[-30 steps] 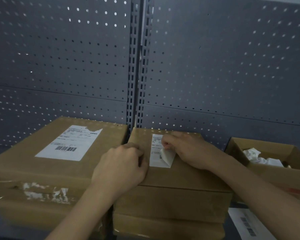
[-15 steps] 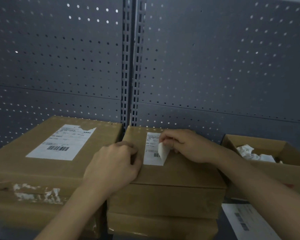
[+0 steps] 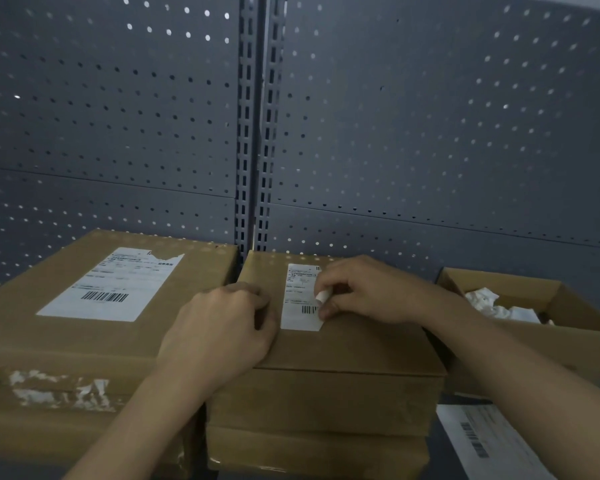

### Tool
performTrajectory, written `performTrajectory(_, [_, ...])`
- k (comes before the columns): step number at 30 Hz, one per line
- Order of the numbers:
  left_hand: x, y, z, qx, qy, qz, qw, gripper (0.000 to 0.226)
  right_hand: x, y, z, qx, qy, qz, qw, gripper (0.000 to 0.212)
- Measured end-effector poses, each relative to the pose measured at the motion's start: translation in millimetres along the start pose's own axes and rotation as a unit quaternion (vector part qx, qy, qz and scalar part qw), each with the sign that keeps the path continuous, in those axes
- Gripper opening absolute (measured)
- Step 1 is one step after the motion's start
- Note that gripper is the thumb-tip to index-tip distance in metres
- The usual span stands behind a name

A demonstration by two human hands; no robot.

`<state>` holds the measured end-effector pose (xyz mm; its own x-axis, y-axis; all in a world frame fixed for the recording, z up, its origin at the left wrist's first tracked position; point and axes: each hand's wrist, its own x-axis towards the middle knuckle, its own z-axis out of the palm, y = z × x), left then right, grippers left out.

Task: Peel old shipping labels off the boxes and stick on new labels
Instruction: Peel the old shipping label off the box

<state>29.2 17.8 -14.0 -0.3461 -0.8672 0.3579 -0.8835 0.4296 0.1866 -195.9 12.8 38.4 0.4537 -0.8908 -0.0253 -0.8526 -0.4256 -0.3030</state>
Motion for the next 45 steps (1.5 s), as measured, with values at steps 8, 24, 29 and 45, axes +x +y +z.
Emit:
performTrajectory(8, [2.2,-3.6,4.9,0.014,0.009,0.015,1.0,0.038,12.0,-5.0,9.7,0.0,0.067,-0.006,0.998,0.017])
performTrajectory(24, [9.4,-10.2,16.4,0.032,-0.005,0.025,0.999,0.054,26.8,2.7,27.3,0.178,0.183,0.027,0.967,0.008])
performTrajectory(29, [8.0,-10.2,13.8,0.031,0.002,0.038,0.999,0.046,34.6,-1.2,23.5,0.17,0.187,0.033,0.967,0.015])
performTrajectory(45, [8.0,-13.8,20.4,0.02,-0.009,0.016,1.0,0.059,51.4,7.4,17.6,0.197,0.225,0.093,0.95,0.008])
